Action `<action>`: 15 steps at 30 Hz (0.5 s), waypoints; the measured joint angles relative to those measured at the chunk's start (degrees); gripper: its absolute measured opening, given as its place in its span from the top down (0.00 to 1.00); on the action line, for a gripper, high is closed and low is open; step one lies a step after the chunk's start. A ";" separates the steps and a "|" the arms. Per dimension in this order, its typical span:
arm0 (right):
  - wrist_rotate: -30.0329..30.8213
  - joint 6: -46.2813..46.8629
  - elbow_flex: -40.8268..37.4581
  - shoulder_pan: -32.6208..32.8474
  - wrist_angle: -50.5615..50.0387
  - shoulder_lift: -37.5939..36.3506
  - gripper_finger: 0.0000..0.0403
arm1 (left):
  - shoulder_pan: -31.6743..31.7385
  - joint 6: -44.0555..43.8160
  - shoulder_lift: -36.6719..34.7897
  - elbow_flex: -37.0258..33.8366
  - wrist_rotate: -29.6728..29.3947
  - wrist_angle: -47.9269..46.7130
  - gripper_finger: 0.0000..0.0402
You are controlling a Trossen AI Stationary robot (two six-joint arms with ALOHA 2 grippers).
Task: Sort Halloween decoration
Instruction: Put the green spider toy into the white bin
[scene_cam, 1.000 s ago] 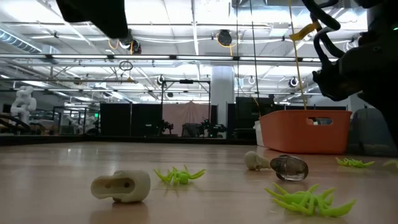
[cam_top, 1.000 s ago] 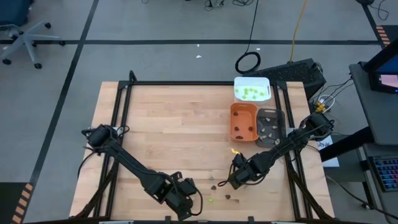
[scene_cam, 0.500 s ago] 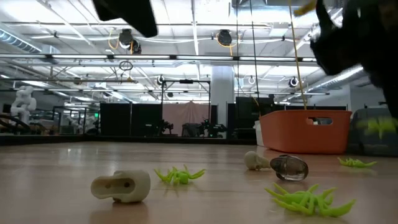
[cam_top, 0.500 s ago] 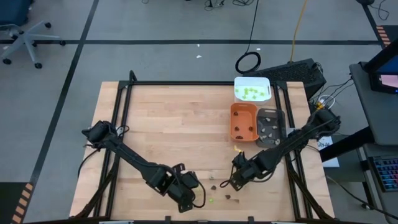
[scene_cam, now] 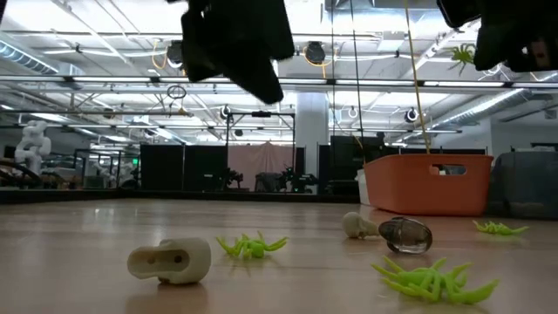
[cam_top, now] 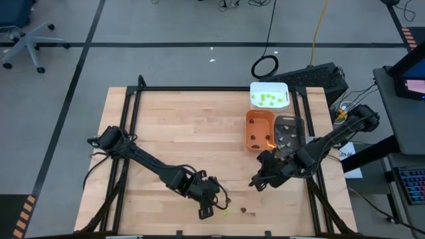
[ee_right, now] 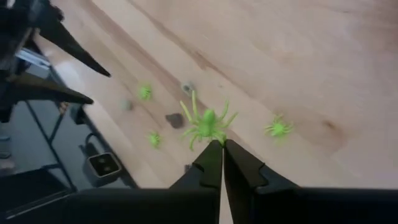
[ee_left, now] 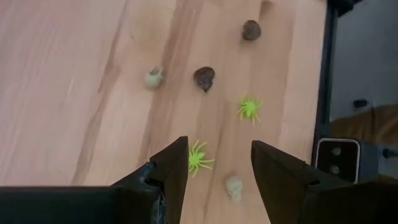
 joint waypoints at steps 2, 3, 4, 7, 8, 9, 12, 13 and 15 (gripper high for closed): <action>-0.16 -0.08 -0.04 0.00 -0.63 -0.39 1.00 | 0.00 -1.31 0.00 -0.71 0.04 0.48 0.56; -0.17 -0.39 -0.04 0.00 -0.37 -0.54 1.00 | -0.07 -1.47 0.00 -0.98 0.04 0.46 0.56; -0.20 -0.91 -0.04 0.00 0.30 -0.70 1.00 | -0.27 -1.47 0.00 -1.24 0.04 0.42 0.56; -0.44 -4.44 -0.04 0.00 4.56 -0.96 1.00 | -0.62 -1.48 0.00 -1.80 0.06 0.99 0.56; -1.00 -5.81 -0.04 0.00 5.89 -1.08 1.00 | -0.63 -1.50 -0.02 -2.17 0.06 1.58 0.56; -1.55 -7.11 -0.04 0.00 7.40 -1.25 1.00 | -0.63 -1.56 -0.02 -2.60 0.06 1.90 0.56; -1.64 -10.36 -0.02 0.00 11.37 -1.79 1.00 | -0.59 -2.53 -0.02 -3.86 0.06 2.28 0.56; -1.69 -11.28 -0.02 0.00 12.25 -1.86 1.00 | -0.57 -3.01 -0.02 -4.17 0.08 2.54 0.56; -1.67 -12.39 -0.02 0.00 14.13 -2.17 1.00 | -0.59 -3.13 -0.02 -4.43 0.47 2.56 0.56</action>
